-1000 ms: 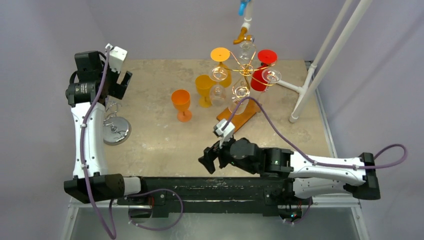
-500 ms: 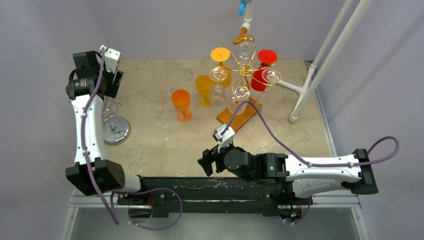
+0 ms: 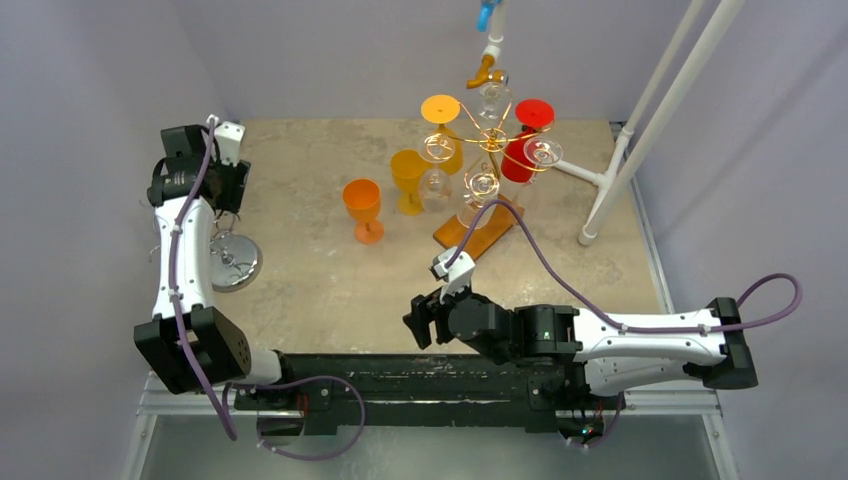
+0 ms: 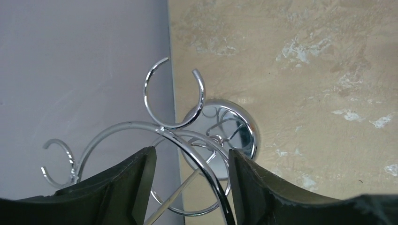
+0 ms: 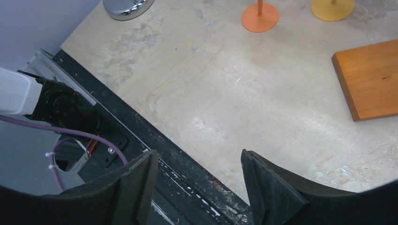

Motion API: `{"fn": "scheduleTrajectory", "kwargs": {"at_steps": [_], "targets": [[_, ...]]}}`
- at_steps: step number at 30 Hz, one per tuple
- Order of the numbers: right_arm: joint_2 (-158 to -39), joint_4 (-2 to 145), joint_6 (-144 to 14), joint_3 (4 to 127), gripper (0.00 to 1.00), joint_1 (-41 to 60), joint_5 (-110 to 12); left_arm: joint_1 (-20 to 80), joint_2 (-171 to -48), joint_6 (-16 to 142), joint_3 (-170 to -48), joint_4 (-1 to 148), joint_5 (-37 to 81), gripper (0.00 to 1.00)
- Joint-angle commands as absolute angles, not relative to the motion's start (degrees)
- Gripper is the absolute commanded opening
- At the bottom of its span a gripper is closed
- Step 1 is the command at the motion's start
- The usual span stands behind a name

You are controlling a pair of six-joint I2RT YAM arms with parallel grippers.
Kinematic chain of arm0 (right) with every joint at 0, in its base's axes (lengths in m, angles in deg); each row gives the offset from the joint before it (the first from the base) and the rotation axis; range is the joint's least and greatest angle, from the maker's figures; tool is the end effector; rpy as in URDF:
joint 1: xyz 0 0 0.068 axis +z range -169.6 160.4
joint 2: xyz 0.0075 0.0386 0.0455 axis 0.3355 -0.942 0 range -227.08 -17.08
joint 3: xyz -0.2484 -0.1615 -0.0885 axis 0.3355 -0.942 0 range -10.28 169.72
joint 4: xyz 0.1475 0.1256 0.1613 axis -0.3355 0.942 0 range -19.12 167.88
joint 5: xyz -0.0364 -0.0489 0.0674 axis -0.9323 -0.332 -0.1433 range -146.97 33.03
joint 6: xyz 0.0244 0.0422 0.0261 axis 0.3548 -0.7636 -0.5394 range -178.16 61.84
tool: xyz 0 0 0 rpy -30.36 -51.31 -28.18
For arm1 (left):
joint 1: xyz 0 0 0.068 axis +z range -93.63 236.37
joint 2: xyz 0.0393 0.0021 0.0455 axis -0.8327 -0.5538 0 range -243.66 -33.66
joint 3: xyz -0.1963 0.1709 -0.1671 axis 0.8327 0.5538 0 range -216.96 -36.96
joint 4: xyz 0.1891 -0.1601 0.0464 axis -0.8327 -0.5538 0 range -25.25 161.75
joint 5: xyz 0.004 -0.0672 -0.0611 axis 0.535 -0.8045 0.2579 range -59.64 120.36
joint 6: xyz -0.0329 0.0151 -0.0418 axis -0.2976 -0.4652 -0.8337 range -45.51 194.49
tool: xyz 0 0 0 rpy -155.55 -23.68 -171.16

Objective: Place the wine glass upside down on the wine glass rack
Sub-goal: Move the wine rack to the center of the board.

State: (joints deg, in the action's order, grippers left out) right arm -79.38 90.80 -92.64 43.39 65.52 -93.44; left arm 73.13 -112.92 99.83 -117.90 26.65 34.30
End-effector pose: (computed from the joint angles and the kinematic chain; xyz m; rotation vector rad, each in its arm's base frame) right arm 0.0403 0.2101 0.3547 -0.5001 1.9703 0.6941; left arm 0.2654 0.0826 0.3999 0.1423 2.3654 0.4424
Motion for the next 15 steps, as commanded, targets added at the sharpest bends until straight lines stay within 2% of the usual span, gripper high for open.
{"fn": "scheduleTrajectory", "kwargs": {"at_steps": [1,5,10,15], "targets": [[-80.0,93.0,-94.1,48.2,0.72,65.7,-95.8,74.1,-110.7,98.1,-115.0,27.7,32.5,0.58],[-81.6,94.4,-94.6,49.7,0.7,65.7,-96.1,74.1,-110.4,98.4,-113.6,27.2,30.6,0.43],[-83.1,95.6,-94.6,51.6,0.67,65.7,-96.3,74.1,-108.8,96.8,-113.8,26.2,23.9,0.33],[-83.2,96.0,-95.1,52.3,0.66,65.7,-96.0,74.1,-109.2,93.2,-116.8,22.1,14.5,0.11]]}}
